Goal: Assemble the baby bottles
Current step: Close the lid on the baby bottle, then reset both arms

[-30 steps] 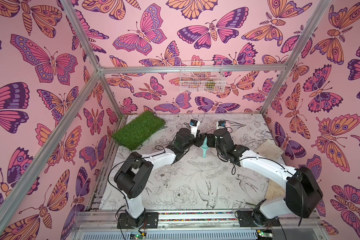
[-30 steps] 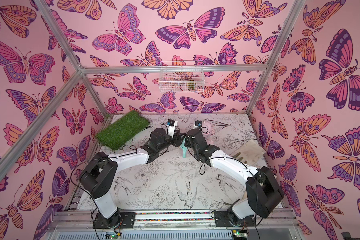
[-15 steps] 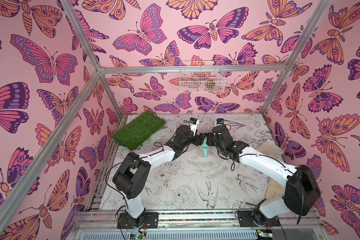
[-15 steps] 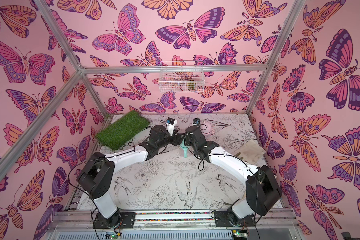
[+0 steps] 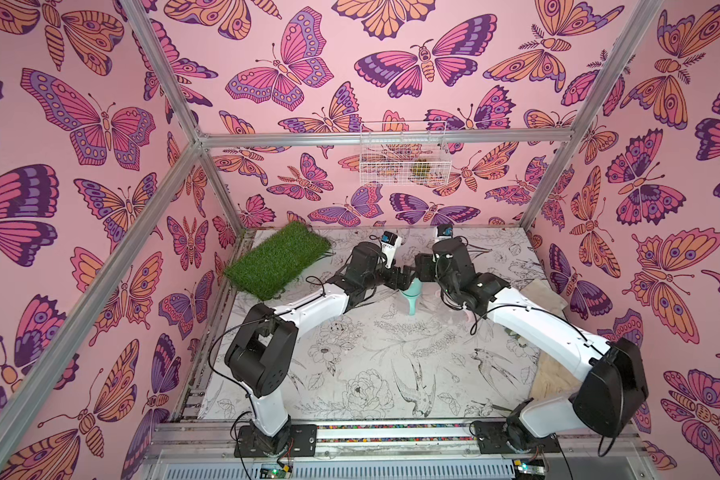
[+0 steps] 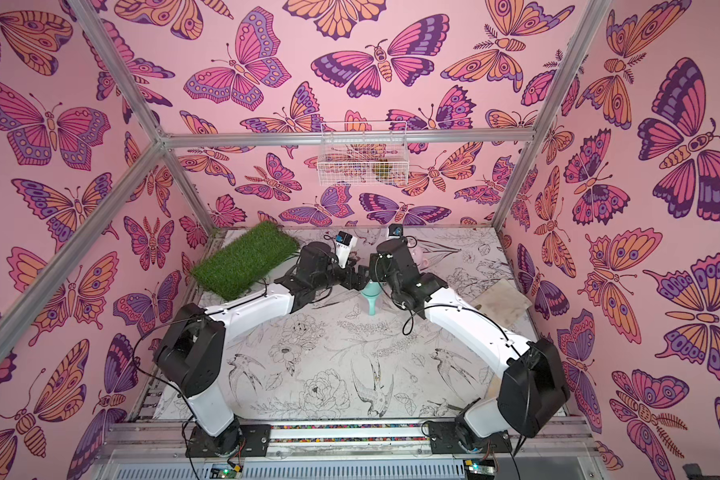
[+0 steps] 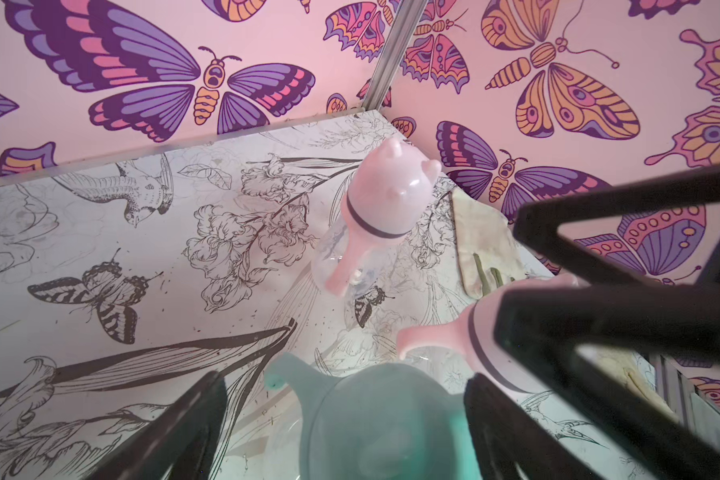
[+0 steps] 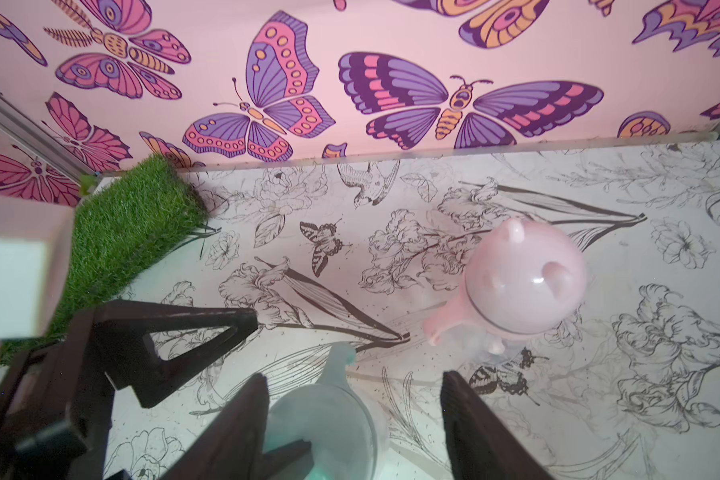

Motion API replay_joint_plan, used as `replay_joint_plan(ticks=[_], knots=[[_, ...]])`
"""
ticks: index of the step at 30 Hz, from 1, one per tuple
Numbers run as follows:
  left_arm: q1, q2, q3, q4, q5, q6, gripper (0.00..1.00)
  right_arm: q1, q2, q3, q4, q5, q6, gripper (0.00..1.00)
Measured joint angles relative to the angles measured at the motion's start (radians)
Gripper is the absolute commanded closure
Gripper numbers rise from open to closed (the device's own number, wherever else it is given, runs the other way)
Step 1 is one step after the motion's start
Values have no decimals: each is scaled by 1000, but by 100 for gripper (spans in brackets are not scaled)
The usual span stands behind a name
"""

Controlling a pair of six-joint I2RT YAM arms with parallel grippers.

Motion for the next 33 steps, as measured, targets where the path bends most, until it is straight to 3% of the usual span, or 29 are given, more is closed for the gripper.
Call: replay_joint_plan(ticks=[9,14,20,26,33], knots=[[60,-25,21,-4,13,3,3,-120,-37,47,-33,-153,-108,18],[109,-161,-19,-58,-1,42,0,-320,-77,31,-14,-247,-159,14],[319,-401,-151,-108,-32,127,0,-569,-106,-125,138,-303,-195,8],[549,-493,-369,-115,-97,191,0,-608,-65,-296,267,-297,-256,5],[668,-472,-541,-19,-170,208,0,-632,-41,-463,437,-273,-295,2]])
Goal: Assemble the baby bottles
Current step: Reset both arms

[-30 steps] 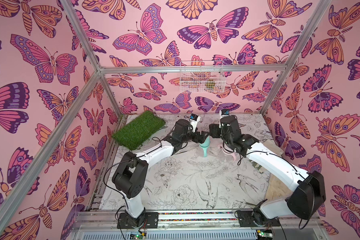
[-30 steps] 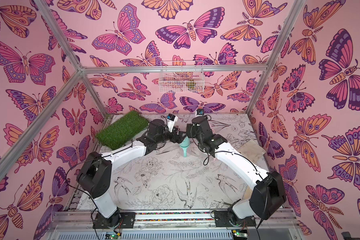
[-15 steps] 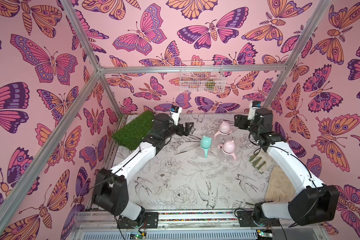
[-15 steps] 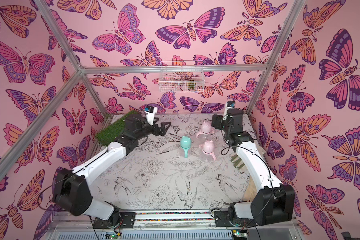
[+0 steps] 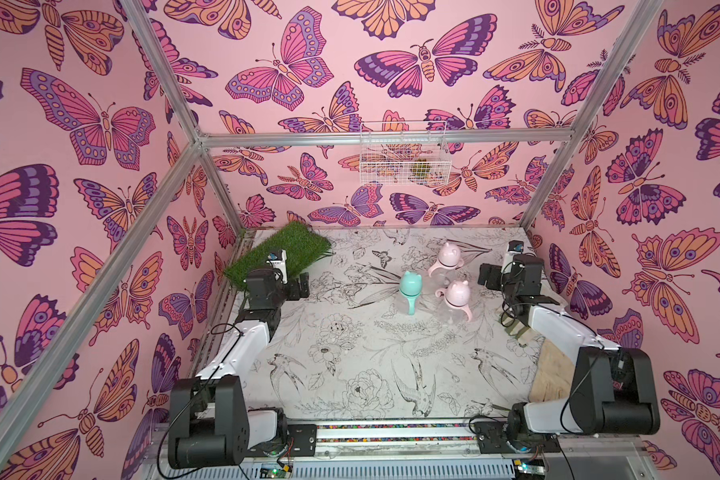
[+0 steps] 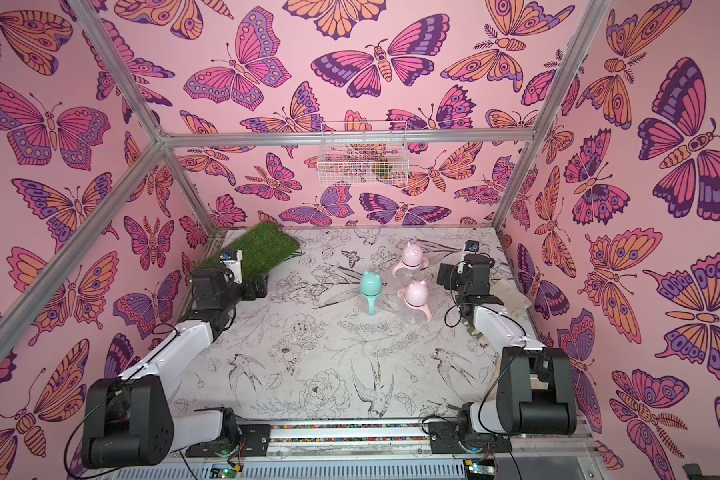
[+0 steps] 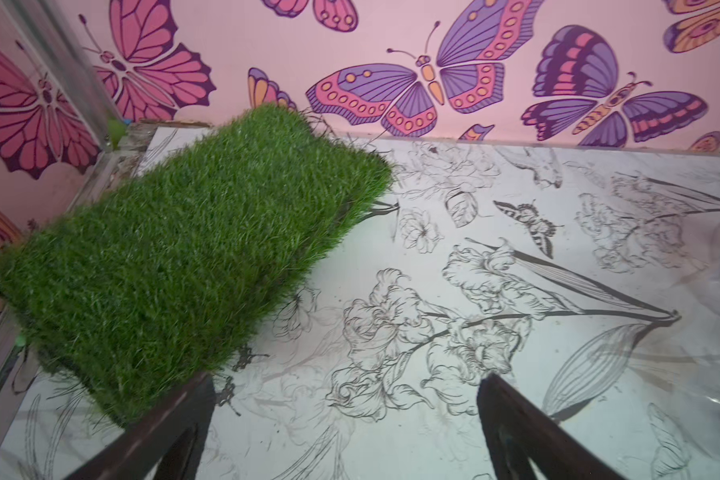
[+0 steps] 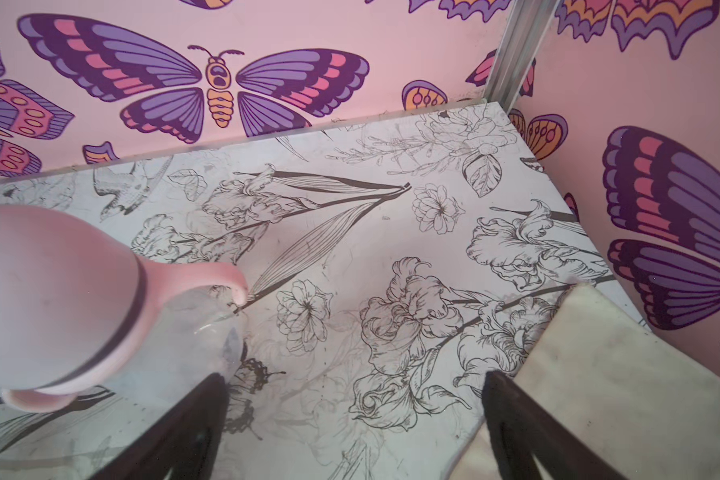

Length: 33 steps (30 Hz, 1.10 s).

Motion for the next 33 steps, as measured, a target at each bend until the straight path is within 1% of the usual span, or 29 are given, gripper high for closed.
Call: replay_joint_plan(ticks=[4,7,10,12,17,23,25,27,29,33], knots=[[51,61,-53,123,-39,-10,0,-19,1,-75,81,-4,-6,2],[64,92,-98,175,-45,-28,0,-28,1,-108,102,-14,-6,2],[65,95,-136,234,-36,-37,0,-29,1,-115,104,-23,-6,1],[64,94,-137,242,-33,-42,0,-29,0,-127,127,-33,-6,1],[63,85,-166,283,-49,-38,0,-29,1,-235,240,-49,-6,0],[58,114,-319,462,-46,-30,0,-30,43,-301,371,-86,-15,1],[57,159,-359,568,-35,-23,0,-30,48,-312,405,-102,-18,1],[56,198,-391,639,-29,-21,0,-30,48,-322,437,-112,-20,1],[56,235,-406,683,-22,-18,0,-30,51,-339,484,-119,-22,1],[56,240,-404,723,-15,-14,0,-30,101,-397,629,-126,-21,1]])
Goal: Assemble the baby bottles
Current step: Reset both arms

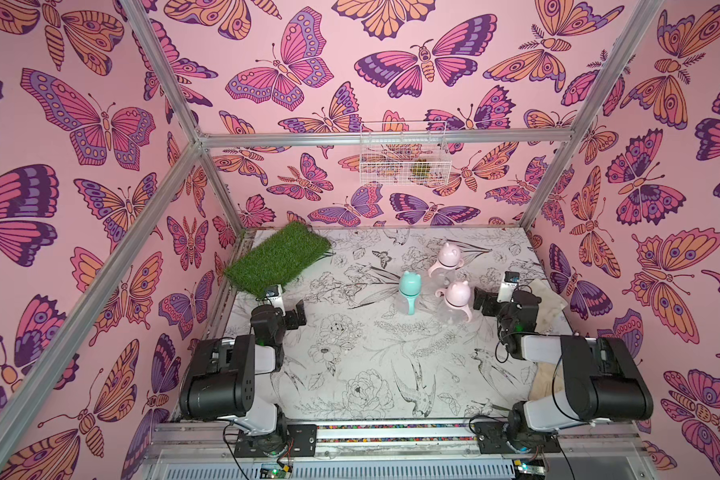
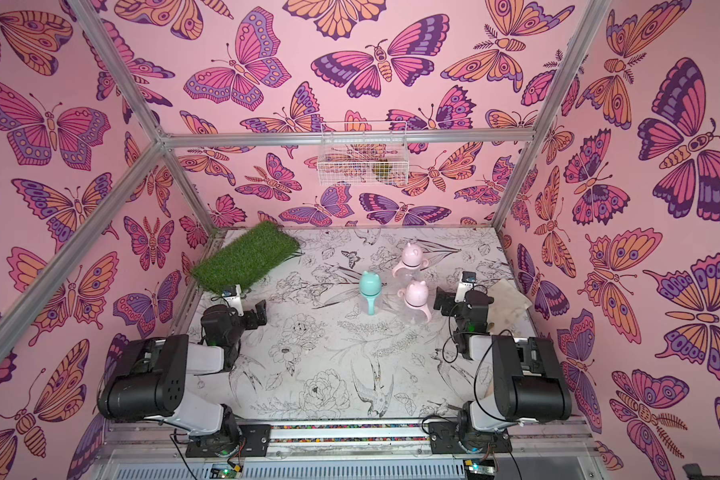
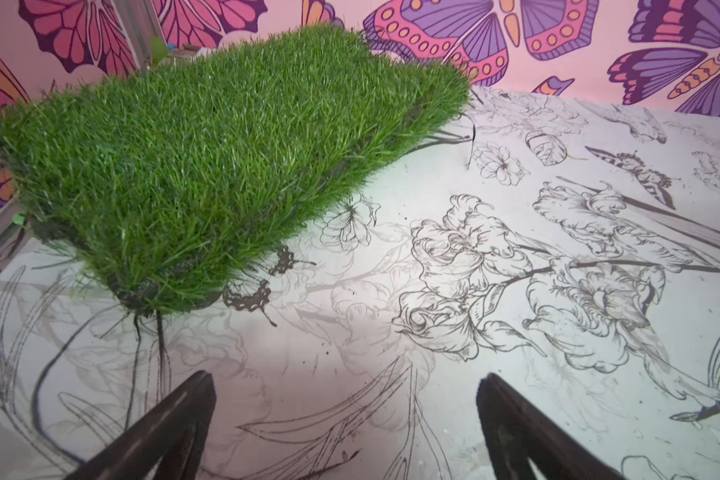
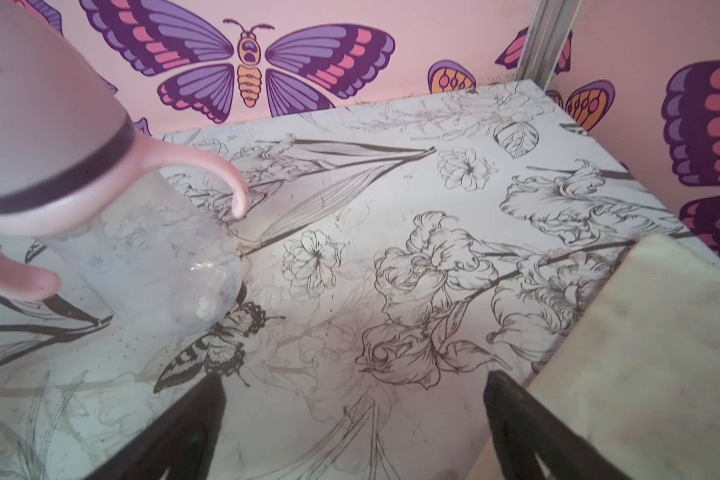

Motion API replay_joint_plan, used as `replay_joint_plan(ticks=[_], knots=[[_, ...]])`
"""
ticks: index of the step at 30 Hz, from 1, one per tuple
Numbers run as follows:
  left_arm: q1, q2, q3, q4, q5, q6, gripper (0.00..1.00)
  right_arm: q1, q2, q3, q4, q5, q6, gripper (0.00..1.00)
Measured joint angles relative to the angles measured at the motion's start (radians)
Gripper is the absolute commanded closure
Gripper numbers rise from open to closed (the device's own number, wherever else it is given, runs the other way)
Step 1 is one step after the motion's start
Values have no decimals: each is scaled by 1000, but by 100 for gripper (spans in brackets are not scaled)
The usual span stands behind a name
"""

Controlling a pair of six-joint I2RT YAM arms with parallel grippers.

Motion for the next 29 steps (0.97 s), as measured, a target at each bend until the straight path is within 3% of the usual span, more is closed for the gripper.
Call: replay_joint_plan(ticks=[29], knots=[[-19,0,13,10,-5,14,0,4,8,11,-7,1,-20,1]])
